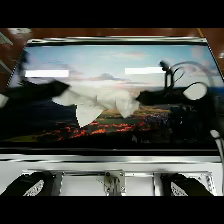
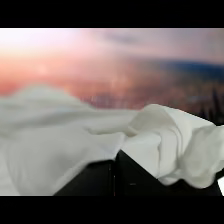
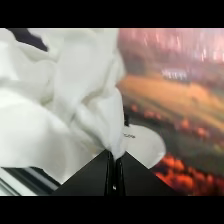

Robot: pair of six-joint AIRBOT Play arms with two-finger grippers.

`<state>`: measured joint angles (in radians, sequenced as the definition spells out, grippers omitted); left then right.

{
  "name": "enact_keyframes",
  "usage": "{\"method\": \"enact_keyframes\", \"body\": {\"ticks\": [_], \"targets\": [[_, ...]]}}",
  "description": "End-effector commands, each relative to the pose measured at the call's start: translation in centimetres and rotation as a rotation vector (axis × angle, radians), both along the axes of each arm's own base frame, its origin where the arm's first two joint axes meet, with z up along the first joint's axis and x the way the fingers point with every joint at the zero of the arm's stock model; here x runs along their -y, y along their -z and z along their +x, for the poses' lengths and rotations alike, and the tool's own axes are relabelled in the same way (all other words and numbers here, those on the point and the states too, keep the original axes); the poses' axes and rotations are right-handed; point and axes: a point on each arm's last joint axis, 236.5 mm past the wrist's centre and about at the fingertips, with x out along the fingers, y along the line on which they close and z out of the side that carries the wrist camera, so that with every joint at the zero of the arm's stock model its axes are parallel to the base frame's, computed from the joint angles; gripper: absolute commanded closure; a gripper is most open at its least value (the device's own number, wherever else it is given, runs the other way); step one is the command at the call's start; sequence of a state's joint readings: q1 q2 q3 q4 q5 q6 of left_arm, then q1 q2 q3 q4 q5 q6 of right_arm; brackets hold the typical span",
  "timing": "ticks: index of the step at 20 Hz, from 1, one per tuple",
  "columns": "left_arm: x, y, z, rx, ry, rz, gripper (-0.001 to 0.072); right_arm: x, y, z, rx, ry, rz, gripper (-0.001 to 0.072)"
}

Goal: Fold the shirts.

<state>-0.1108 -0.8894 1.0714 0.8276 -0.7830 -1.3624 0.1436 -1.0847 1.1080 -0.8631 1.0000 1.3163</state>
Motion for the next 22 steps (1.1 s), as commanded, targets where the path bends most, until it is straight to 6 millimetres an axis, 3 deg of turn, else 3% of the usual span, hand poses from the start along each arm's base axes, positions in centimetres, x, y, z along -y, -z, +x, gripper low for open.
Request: {"method": "enact_keyframes", "body": {"ticks": [1, 3, 5, 7, 10, 12, 16, 19, 22], "targets": [[-5.1, -19.5, -6.1, 0.487, -0.140, -0.004, 0.0672, 1.4, -16.9, -0.6, 0.402, 0.105, 0.093, 0.0648], [-5.7, -27.3, -11.2, 0.694, -0.169, -0.024, 0.0672, 2.4, -25.4, -2.9, 0.593, 0.168, 0.192, 0.0649], [-5.6, -32.1, -15.4, 0.824, -0.166, -0.034, 0.0672, 3.0, -31.6, -6.3, 0.725, 0.183, 0.265, 0.0649], [-5.6, -34.8, -18.4, 0.906, -0.166, -0.036, 0.0672, 3.3, -35.1, -9.2, 0.797, 0.172, 0.297, 0.0648], [-5.4, -34.2, -18.9, 0.892, -0.157, 0.009, 0.0672, 3.1, -36.5, -11.8, 0.806, 0.145, 0.311, 0.0649], [-5.5, -30.5, -17.0, 0.779, -0.145, 0.143, 0.0672, 3.2, -35.9, -11.8, 0.790, 0.148, 0.286, 0.0649], [-7.4, -18.6, -12.5, 0.411, -0.109, 0.388, 0.0672, 6.6, -34.4, -8.0, 0.815, 0.288, 0.124, 0.0649], [-6.8, -7.9, -10.4, 0.098, -0.040, 0.359, 0.0672, 6.9, -33.5, -2.2, 0.815, 0.346, 0.132, 0.0649], [-4.9, 3.0, -10.5, -0.173, 0.055, 0.281, 0.0672, 5.0, -27.7, 5.8, 0.657, 0.351, 0.190, 0.0649]]}}
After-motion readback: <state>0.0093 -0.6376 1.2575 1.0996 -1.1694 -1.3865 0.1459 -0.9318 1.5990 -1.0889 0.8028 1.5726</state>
